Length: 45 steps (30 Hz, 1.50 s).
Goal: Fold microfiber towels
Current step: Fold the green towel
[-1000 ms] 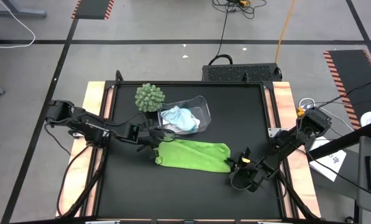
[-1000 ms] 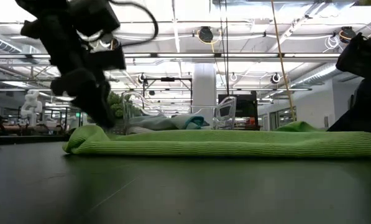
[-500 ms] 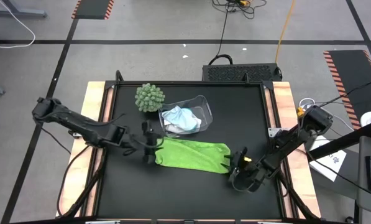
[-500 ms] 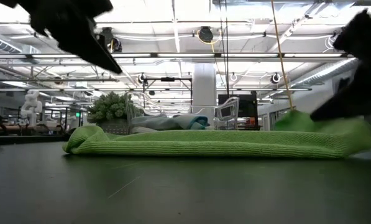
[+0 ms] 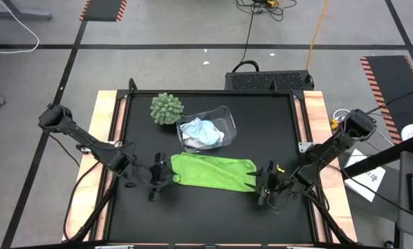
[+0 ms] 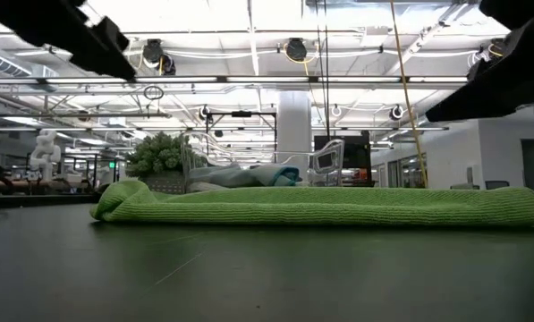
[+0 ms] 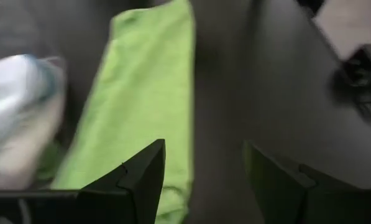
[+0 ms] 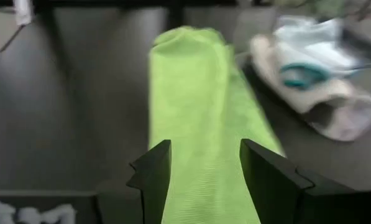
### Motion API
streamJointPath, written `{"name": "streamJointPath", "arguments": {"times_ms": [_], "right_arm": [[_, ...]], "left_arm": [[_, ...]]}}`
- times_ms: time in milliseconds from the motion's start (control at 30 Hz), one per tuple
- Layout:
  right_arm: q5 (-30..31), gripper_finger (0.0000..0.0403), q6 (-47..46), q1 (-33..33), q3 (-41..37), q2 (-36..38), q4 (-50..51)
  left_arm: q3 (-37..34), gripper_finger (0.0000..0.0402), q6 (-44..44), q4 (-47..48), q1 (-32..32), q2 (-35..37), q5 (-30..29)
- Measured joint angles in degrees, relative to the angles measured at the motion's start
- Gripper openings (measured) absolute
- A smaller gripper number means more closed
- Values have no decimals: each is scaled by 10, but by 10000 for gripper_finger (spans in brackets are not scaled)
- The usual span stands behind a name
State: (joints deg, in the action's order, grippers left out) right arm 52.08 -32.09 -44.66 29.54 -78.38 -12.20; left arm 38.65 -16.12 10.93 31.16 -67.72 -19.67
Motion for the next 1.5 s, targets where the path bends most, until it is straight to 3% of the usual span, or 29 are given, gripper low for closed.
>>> {"name": "streamJointPath", "arguments": {"times_ms": [133,267,400,633,900,1267,1367,1500], "right_arm": [[-112,185,28,33,0,-25,-41],[-159,185,88,54,0,-76,-126],[-163,185,132,56,0,-113,-176],[-162,177,82,52,0,-145,-154],[-164,162,46,57,0,-183,-146],[-164,160,28,57,0,-183,-128],[-164,160,26,57,0,-183,-127],[-174,160,-9,57,1,-182,-104]], "left_arm": [[-34,218,-26,-48,32,-28,-5],[-64,218,-69,-101,54,-55,-32],[-85,218,-145,-109,66,-77,-65],[-119,218,-296,-120,67,-102,-131],[-119,218,-345,-161,47,-169,-135],[-119,217,-319,-219,15,-204,-135],[-119,187,-281,-219,16,-204,-131],[-119,77,-250,-199,20,-204,-119]]}}
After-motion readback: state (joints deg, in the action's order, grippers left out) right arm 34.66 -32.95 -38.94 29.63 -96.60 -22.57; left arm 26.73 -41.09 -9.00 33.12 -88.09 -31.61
